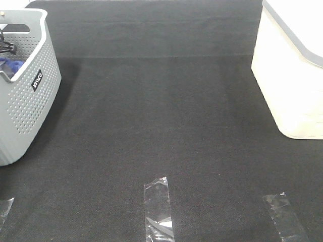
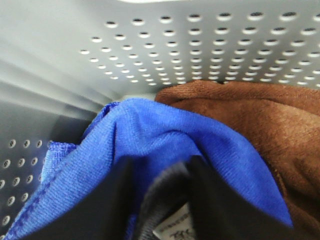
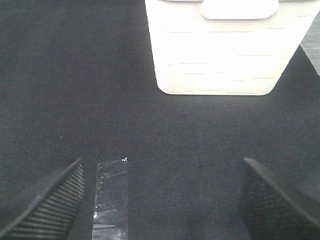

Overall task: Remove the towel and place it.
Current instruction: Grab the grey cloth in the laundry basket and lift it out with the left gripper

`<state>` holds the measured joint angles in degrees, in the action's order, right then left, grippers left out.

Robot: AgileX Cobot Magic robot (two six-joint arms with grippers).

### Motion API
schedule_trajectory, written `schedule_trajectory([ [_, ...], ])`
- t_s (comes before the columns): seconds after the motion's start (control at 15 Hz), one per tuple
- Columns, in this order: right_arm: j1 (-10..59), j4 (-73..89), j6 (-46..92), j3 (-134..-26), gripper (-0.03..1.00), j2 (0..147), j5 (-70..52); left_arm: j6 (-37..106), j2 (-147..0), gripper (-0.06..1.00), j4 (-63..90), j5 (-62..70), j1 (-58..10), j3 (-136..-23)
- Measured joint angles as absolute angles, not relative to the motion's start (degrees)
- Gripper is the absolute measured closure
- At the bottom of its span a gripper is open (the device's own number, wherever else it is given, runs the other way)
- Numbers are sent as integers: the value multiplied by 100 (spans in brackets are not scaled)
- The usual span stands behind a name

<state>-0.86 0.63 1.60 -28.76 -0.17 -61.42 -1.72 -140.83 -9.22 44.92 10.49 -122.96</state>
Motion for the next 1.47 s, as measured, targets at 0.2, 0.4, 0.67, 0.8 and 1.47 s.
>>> schedule_trajectory([
  [0.2,-86,63,160,-2876,19,-17,-6142,-172,-14095,93,-922,4492,1049,-12296],
  [0.4,-86,63,160,-2876,19,-17,-6142,-172,-14083,94,-922,4515,1043,-12296],
  [0.67,-86,63,160,-2876,19,-17,-6142,-160,-13848,94,-922,4538,1043,-12296],
  [0.8,-86,63,160,-2876,19,-17,-6142,-160,-13762,94,-922,4555,1043,-12296],
  [1.47,-86,63,160,-2876,19,-17,-6142,-160,-13854,69,-882,4819,1043,-12296],
])
